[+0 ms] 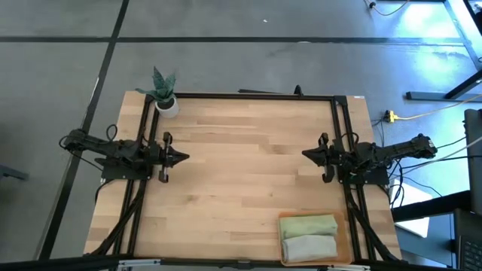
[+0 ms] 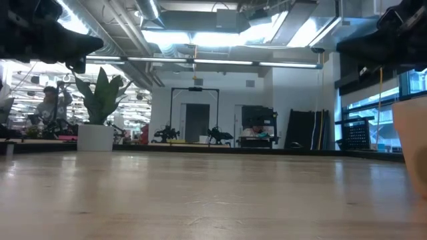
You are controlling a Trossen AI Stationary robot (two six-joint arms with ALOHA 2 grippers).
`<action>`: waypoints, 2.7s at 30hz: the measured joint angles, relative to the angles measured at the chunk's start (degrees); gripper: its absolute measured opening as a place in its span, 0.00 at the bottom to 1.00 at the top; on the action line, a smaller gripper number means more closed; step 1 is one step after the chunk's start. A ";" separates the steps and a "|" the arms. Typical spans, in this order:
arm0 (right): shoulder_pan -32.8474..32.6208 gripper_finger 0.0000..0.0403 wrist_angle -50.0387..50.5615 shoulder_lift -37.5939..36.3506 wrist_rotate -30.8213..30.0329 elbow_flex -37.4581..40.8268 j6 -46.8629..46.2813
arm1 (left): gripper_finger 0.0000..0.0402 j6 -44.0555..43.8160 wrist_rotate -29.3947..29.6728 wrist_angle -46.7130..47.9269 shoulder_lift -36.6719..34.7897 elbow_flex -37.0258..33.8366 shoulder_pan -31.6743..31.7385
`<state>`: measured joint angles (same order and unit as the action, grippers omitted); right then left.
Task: Roll microfiber towels into tight, uniform cylinder then place into a basket
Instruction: Return to Home Position
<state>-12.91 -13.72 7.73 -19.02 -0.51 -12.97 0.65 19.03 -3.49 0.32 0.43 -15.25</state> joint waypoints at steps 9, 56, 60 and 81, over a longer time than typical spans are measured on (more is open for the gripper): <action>0.00 0.02 2.32 0.00 -4.36 -0.07 4.55 | 0.02 -0.42 0.00 0.06 0.00 0.00 0.01; 0.00 0.05 2.38 0.00 -4.36 -0.07 4.31 | 0.05 -0.01 -0.01 0.04 0.04 0.00 0.01; 0.00 0.05 2.38 0.00 -4.36 -0.07 4.30 | 0.03 -0.01 0.00 0.04 0.04 0.00 0.02; 0.00 0.05 2.38 0.02 -4.36 -0.07 4.46 | 0.05 -0.01 -0.01 0.04 0.04 0.00 0.02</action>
<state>-12.91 -11.33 7.75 -23.38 -0.58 -8.51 0.64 19.01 -3.45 0.36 0.43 -15.23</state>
